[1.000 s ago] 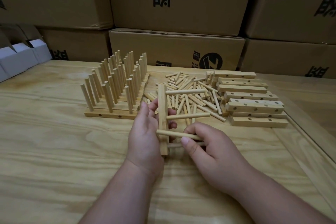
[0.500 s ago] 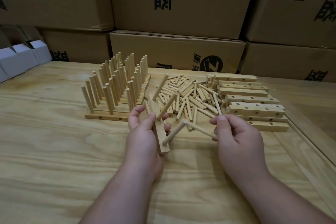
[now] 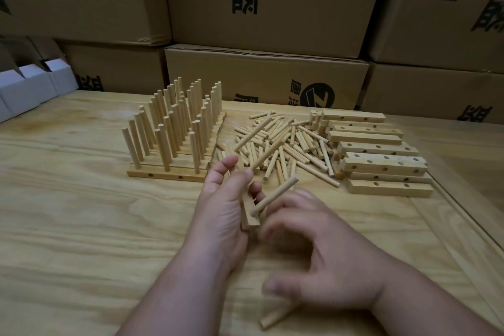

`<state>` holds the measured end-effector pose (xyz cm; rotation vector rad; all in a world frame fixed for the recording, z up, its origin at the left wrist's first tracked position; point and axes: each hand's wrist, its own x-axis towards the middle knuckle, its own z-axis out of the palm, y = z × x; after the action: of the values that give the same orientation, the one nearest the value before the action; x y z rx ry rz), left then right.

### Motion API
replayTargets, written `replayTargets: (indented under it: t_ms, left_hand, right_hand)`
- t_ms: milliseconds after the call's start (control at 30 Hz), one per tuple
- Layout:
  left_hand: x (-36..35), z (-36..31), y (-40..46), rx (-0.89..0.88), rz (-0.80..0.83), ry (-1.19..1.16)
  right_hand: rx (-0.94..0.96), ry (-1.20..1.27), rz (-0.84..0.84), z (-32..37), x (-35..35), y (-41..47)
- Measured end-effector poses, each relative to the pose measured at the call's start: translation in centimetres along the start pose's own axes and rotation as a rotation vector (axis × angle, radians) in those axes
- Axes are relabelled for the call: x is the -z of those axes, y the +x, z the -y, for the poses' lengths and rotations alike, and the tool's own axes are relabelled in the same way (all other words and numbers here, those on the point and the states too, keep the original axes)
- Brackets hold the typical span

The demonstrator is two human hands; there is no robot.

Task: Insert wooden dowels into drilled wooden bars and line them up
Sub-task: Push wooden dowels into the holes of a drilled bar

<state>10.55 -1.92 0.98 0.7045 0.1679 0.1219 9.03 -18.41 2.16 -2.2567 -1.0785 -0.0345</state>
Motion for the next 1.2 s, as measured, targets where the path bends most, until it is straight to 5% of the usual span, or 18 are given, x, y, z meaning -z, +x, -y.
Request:
replayTargets:
  t_ms: [133,367,567,633,767,933,1033,1200]
  left_hand:
    - [0.0,-0.1,0.1,-0.003,-0.015,-0.022]
    - [0.1,-0.4,-0.1,-0.005,0.034,0.036]
    - [0.2,-0.2,-0.1,0.014,0.007,0.091]
    - [0.2,-0.1,-0.1,0.035,-0.008,0.088]
    - [0.3,-0.5,-0.2,0.101,0.014,0.094]
    - [0.2,-0.8,-0.7,0.106,0.119,0.153]
    - [0.0,-0.4,-1.0,0.062,0.184,0.300]
    - [-0.8,-0.2,-1.6,0.035,0.227,0.609]
  right_hand:
    - [0.026,-0.129,0.149,-0.1,-0.5,0.2]
    - [-0.150,-0.100,-0.201,-1.6,-0.4,0.3]
    - [-0.190,0.007,0.323,-1.4,1.1,-0.2]
    - [-0.217,-0.050,0.340,-1.3,1.1,-0.2]
    - [-0.294,-0.247,-0.050,-2.2,0.8,-0.1]
    - [-0.254,-0.139,-0.544,-2.5,0.9,-0.1]
    - [-0.199,0.016,-0.610,-1.2,1.6,0.0]
    - [-0.062,0.138,-0.474,1.7,3.4,0.6]
